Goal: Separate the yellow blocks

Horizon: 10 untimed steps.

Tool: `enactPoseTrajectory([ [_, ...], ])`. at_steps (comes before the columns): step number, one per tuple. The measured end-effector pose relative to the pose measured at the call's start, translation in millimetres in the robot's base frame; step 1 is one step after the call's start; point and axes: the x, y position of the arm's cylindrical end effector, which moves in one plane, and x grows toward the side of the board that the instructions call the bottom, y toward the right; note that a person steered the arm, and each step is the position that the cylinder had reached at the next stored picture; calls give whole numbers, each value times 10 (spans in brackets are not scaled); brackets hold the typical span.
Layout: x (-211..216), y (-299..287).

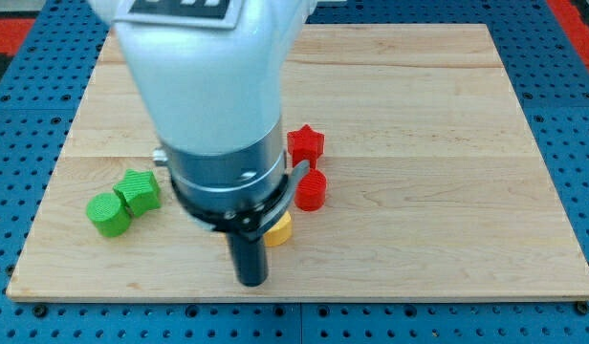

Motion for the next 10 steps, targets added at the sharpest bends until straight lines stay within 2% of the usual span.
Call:
enactPoseTrajectory([
  [1,-273,50],
  [2,-342,-412],
  [4,-407,-274],
  [6,-690,-291],
  [10,-457,-52],
])
